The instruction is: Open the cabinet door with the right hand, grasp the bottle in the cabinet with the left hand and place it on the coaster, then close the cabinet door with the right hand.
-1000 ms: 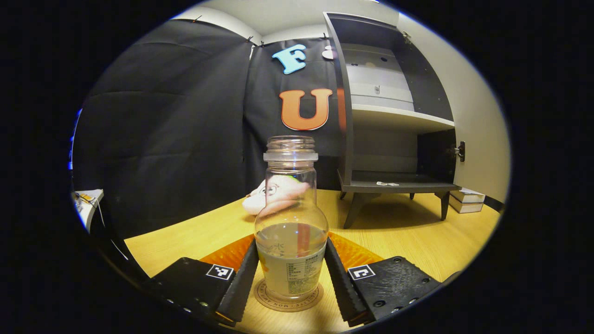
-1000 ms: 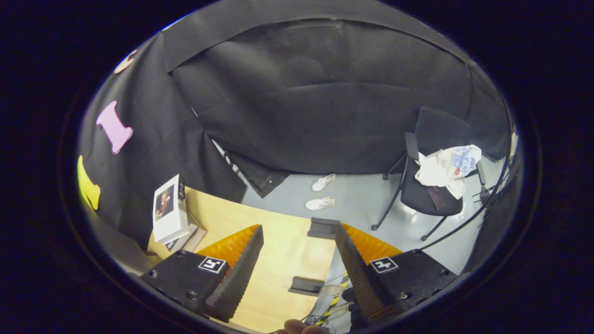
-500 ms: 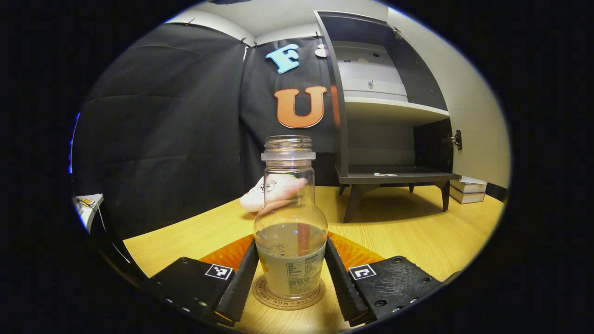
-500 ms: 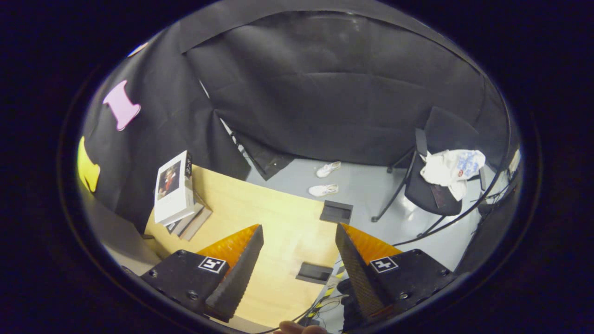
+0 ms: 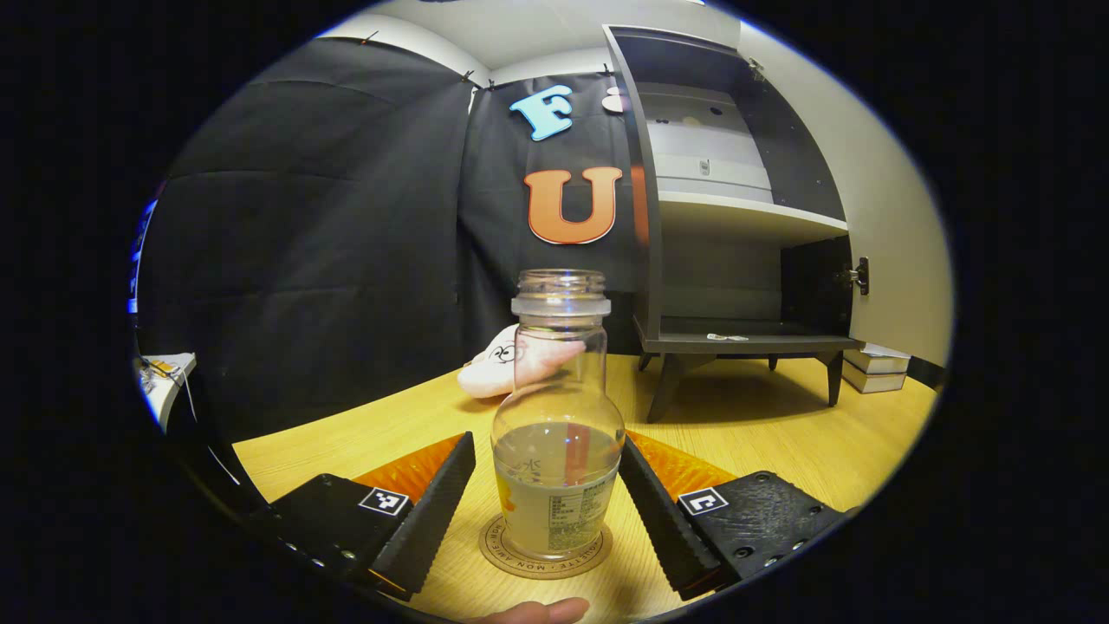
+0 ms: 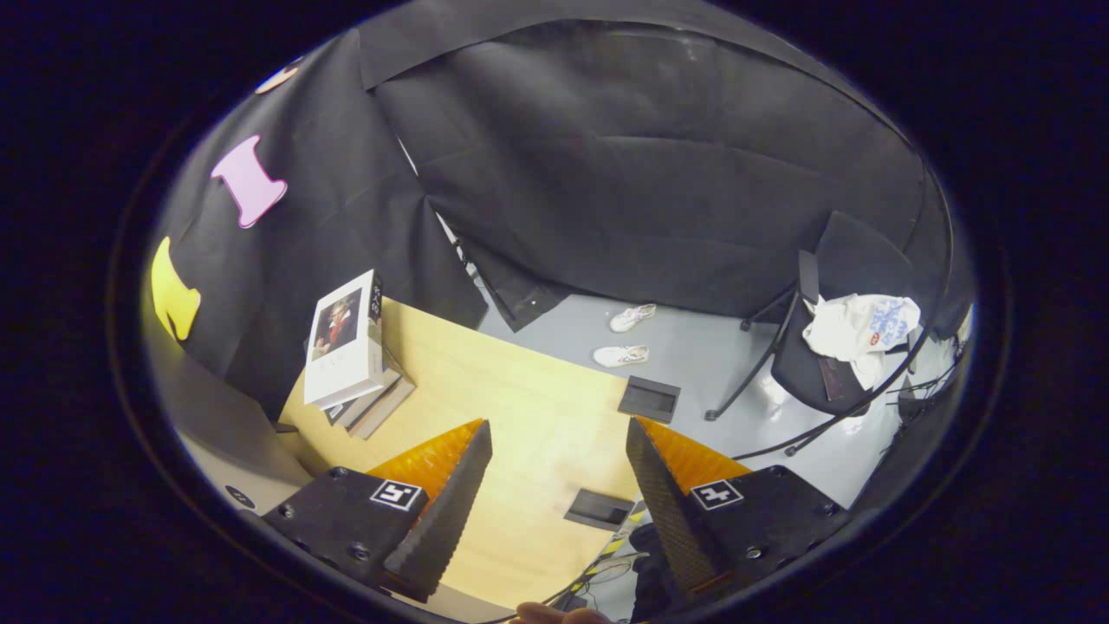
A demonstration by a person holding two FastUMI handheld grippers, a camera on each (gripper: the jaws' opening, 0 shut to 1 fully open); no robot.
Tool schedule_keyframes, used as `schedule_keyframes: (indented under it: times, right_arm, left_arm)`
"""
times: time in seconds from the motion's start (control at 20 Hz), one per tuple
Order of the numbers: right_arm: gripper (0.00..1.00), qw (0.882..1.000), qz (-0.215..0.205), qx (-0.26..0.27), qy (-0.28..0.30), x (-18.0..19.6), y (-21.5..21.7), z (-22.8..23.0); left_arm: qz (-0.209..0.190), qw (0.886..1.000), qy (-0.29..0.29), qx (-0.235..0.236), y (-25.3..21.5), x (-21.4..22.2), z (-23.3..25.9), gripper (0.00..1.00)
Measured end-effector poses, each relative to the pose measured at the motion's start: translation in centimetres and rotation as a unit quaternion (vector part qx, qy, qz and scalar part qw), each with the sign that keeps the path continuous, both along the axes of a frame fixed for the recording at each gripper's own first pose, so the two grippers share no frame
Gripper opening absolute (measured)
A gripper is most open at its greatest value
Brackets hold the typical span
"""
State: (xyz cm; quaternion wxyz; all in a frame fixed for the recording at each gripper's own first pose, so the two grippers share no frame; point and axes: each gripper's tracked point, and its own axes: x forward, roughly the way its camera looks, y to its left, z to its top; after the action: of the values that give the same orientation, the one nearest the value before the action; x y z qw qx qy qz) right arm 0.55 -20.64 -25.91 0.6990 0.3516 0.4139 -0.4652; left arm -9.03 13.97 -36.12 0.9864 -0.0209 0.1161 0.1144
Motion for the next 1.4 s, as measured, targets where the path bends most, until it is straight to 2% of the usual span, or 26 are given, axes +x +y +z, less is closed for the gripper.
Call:
schedule_keyframes:
  times: [0.2,0.5,0.65,0.85,0.95,1.1,1.15,1.25,1.35,1.4]
  right_arm:
    - [0.98,1.000,0.007,0.021,-0.006,0.0,0.8,-0.4]
    - [0.98,0.999,0.046,-0.003,-0.026,0.5,-0.1,-0.1]
    - [0.96,0.998,0.057,0.020,-0.021,-0.5,0.9,-1.1]
    - [0.98,0.995,0.054,0.044,-0.070,0.9,1.6,-1.4]
    - [0.97,0.993,0.081,0.051,-0.072,0.0,3.1,-2.1]
    - [0.98,0.986,0.105,0.070,-0.108,0.6,5.0,-1.8]
    - [0.98,0.982,0.105,0.078,-0.133,1.1,5.2,-0.9]
    - [0.98,0.965,0.115,0.094,-0.216,3.6,5.6,1.9]
    - [0.97,0.943,0.167,0.085,-0.274,6.0,5.8,5.8]
    - [0.96,0.927,0.208,0.075,-0.302,7.0,6.4,8.6]
  left_arm:
    - [-0.008,1.000,-0.007,0.012,-0.1,0.1,1.4,0.97]
    - [-0.031,0.999,-0.026,0.028,-0.1,-0.4,5.2,0.97]
    - [-0.039,0.997,-0.033,0.049,0.3,-0.5,8.7,0.97]
    - [-0.047,0.996,-0.034,0.063,0.6,-0.5,14.6,0.96]
    - [-0.047,0.996,-0.037,0.067,0.6,-0.6,18.0,0.96]
    - [-0.033,0.997,-0.032,0.060,0.7,-0.4,22.6,0.96]
    - [-0.025,0.998,-0.028,0.058,0.6,-0.2,24.2,0.96]
    - [-0.022,0.997,-0.047,0.062,-0.2,0.5,28.6,1.00]
    - [-0.044,0.993,-0.079,0.069,-1.8,1.5,33.2,0.96]
    - [-0.059,0.992,-0.084,0.069,-2.7,1.7,34.8,0.96]
